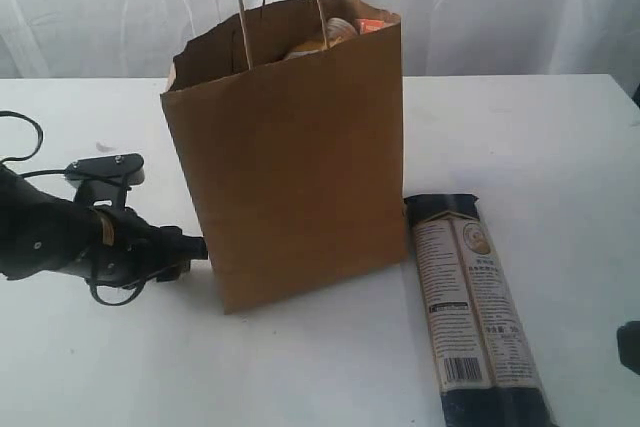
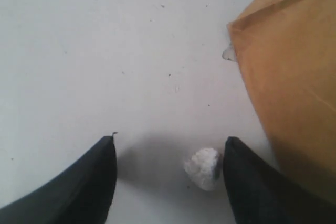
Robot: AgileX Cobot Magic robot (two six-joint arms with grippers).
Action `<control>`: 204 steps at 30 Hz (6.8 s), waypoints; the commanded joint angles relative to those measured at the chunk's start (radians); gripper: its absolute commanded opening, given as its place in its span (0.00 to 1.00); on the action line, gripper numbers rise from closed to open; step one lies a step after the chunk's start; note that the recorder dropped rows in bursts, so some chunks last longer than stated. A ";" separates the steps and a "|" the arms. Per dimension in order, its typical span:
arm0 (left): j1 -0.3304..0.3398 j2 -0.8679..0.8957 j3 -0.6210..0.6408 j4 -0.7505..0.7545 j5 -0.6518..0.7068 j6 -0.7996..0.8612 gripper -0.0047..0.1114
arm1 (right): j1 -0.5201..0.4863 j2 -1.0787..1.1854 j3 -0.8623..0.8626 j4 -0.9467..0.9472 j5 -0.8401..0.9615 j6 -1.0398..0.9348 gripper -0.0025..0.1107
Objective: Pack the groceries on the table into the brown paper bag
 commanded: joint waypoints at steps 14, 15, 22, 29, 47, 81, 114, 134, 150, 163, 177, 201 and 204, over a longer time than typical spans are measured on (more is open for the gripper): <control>-0.032 0.069 -0.001 0.084 0.142 0.001 0.22 | -0.007 -0.005 0.005 -0.002 -0.002 -0.007 0.02; -0.032 0.069 -0.001 0.086 0.170 0.001 0.19 | -0.007 -0.005 0.005 -0.002 -0.002 -0.007 0.02; -0.032 0.065 -0.001 0.086 0.274 0.063 0.04 | -0.007 -0.005 0.005 -0.002 -0.002 -0.007 0.02; -0.032 -0.010 -0.001 0.086 0.278 0.066 0.04 | -0.007 -0.005 0.005 -0.002 -0.002 -0.007 0.02; 0.023 -0.521 -0.050 0.102 0.371 0.073 0.04 | -0.007 -0.005 0.005 0.011 -0.002 -0.007 0.02; -0.145 -0.417 -0.350 0.026 0.036 0.057 0.04 | -0.007 -0.005 0.005 0.040 -0.002 -0.007 0.02; -0.161 -0.602 -0.350 0.041 0.280 0.164 0.45 | -0.007 -0.005 0.005 0.032 0.020 -0.007 0.02; -0.161 -1.265 -0.107 0.062 0.766 0.314 0.04 | -0.007 -0.005 0.005 0.039 0.023 -0.009 0.02; -0.161 -1.594 0.122 0.097 1.069 0.208 0.04 | -0.007 -0.005 0.005 0.061 0.052 -0.009 0.02; -0.161 -1.594 0.122 0.097 1.083 0.208 0.04 | -0.007 -0.005 0.005 0.061 0.059 -0.007 0.02; -0.153 -1.679 0.244 -0.292 0.485 0.645 0.04 | -0.007 -0.005 0.005 0.061 0.059 -0.007 0.02; 0.163 -1.735 0.746 -0.489 0.229 0.717 0.04 | -0.007 -0.005 0.005 0.061 0.059 -0.007 0.02; 0.170 -1.735 0.746 -0.481 0.229 0.717 0.04 | -0.007 -0.005 0.005 0.061 0.059 -0.007 0.02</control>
